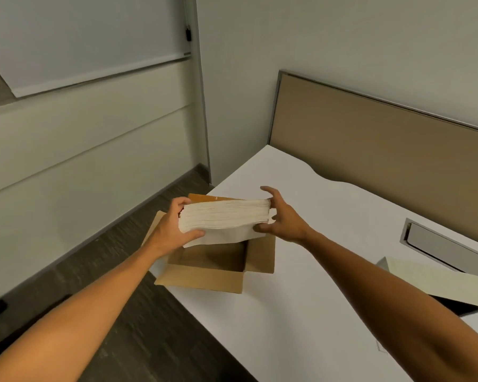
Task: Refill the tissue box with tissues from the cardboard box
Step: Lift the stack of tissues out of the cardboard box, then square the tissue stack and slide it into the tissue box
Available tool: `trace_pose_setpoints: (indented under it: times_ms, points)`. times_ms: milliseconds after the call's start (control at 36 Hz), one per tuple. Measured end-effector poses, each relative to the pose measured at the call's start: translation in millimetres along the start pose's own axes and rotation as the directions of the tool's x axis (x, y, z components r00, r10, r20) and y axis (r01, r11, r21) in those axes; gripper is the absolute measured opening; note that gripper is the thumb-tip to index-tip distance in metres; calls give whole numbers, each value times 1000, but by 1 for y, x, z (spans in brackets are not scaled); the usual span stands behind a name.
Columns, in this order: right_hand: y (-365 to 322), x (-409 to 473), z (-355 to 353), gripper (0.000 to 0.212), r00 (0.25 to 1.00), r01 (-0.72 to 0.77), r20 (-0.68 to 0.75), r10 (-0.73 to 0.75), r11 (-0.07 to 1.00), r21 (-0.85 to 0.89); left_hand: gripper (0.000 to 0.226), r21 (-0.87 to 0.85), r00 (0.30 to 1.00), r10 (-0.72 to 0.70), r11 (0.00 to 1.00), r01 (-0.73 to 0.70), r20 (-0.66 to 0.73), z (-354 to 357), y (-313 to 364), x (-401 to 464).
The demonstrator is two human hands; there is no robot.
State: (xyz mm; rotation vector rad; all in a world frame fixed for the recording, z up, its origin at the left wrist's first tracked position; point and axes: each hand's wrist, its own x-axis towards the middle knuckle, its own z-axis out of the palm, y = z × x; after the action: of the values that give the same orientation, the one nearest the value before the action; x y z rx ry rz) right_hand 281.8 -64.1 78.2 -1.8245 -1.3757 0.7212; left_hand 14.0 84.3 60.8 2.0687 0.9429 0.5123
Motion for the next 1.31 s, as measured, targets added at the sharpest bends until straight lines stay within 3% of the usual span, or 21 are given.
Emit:
trace_pose_setpoints:
  times_ms: [83, 250, 500, 639, 889, 1056, 1306]
  points:
    - [4, -20, -16, 94, 998, -54, -37, 60, 988, 142, 87, -116, 999, -17, 993, 12, -41, 15, 19, -8]
    - [28, -71, -47, 63, 988, -92, -89, 122, 953, 289, 73, -383, 998, -8, 923, -19, -70, 56, 69, -29]
    - [75, -167, -76, 54, 972, -145, -109, 208, 897, 419, 63, -537, 994, -29, 840, 82, 107, 136, 100, -77]
    - [113, -220, -74, 57, 949, -252, -62, 310, 861, 443, 68, -518, 972, -46, 840, 162, 229, 186, 92, -109]
    - [164, -285, -29, 57, 885, -410, -32, 465, 809, 422, 69, -278, 881, -117, 923, 267, 458, 246, 52, -143]
    - [178, -299, -8, 57, 865, -443, -44, 500, 802, 401, 71, -85, 873, -202, 960, 265, 443, 265, 32, -156]
    - [187, -306, -1, 59, 857, -460, -38, 514, 796, 394, 69, -242, 903, -219, 916, 321, 370, 287, 28, -168]
